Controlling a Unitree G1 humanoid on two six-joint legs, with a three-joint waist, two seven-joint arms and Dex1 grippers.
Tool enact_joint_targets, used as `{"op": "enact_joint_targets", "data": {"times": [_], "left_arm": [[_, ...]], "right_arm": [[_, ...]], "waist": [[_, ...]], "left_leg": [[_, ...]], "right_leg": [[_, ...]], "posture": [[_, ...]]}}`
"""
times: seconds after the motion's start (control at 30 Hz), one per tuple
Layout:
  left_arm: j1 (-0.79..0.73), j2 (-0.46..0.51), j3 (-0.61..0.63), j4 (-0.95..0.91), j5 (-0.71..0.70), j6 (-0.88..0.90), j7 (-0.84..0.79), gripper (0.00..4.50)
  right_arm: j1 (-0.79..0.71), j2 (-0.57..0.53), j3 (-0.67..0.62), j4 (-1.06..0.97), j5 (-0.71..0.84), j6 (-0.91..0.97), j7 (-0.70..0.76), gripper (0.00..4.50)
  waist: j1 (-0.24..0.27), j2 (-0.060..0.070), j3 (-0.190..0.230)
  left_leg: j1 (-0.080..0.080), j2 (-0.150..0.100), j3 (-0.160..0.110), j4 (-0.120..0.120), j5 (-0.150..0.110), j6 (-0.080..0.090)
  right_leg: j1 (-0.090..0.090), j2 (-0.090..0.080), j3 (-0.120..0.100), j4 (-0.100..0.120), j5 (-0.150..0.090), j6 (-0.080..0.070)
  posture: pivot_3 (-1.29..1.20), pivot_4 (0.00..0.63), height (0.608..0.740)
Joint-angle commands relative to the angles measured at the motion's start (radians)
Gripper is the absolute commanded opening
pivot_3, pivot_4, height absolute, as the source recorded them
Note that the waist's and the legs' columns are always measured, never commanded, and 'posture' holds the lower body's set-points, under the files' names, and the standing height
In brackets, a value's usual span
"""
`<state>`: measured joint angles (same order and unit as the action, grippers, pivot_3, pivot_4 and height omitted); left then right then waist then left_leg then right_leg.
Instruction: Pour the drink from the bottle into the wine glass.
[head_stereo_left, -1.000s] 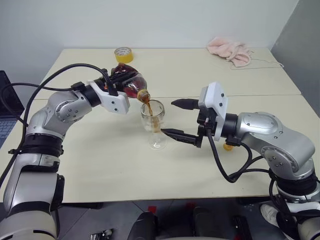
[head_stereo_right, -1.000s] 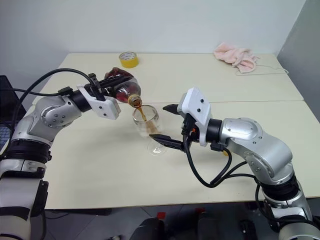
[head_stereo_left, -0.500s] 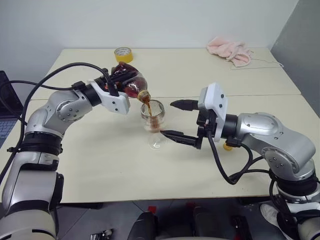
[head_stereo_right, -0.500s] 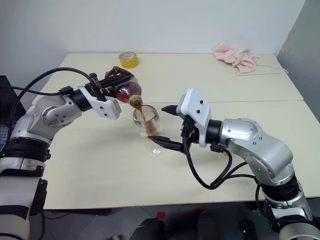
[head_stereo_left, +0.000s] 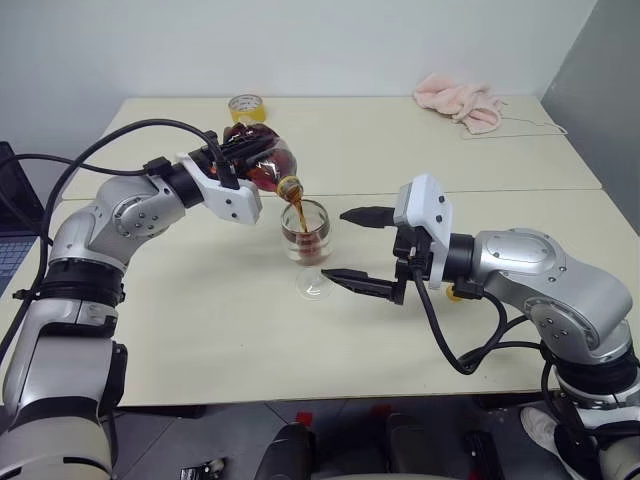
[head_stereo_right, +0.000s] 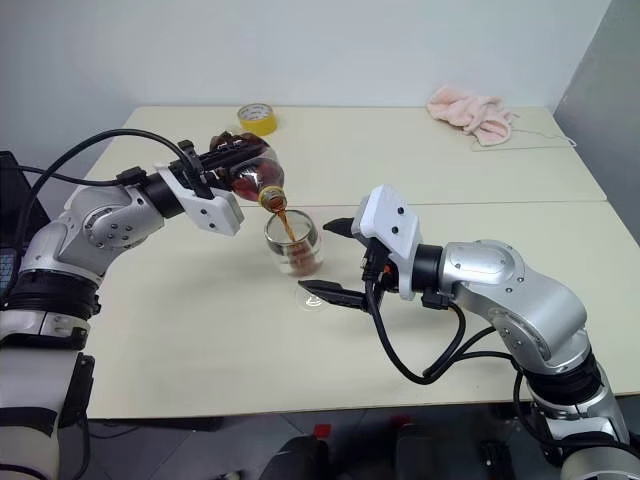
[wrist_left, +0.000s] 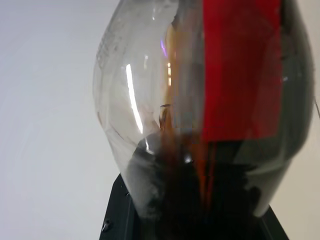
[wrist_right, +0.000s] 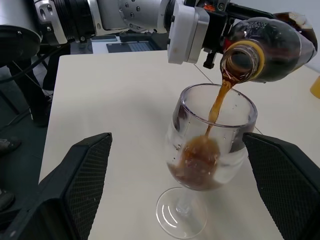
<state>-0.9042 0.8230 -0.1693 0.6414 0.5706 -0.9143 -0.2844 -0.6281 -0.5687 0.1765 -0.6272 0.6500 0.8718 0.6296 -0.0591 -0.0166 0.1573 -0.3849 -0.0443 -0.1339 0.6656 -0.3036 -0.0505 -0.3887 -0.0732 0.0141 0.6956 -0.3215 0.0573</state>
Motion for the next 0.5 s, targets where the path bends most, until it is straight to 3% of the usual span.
{"op": "enact_joint_targets", "data": {"times": [0.03, 0.5], "left_arm": [[-0.037, 0.022, 0.010, -0.010, 0.000, -0.006, 0.033, 0.74], [-0.054, 0.024, 0.005, 0.006, 0.022, -0.016, 0.055, 0.69]], "right_arm": [[-0.002, -0.001, -0.019, -0.039, 0.011, -0.004, 0.002, 4.50], [-0.001, 0.003, -0.020, -0.039, 0.011, -0.003, -0.002, 4.50]], "waist": [[0.000, 0.000, 0.000], [0.000, 0.000, 0.000]], "left_leg": [[0.000, 0.000, 0.000, 0.000, 0.000, 0.000], [0.000, 0.000, 0.000, 0.000, 0.000, 0.000]], "right_leg": [[0.000, 0.000, 0.000, 0.000, 0.000, 0.000], [0.000, 0.000, 0.000, 0.000, 0.000, 0.000]], "posture": [[0.00, 0.150, 0.740], [0.00, 0.150, 0.740]]}}
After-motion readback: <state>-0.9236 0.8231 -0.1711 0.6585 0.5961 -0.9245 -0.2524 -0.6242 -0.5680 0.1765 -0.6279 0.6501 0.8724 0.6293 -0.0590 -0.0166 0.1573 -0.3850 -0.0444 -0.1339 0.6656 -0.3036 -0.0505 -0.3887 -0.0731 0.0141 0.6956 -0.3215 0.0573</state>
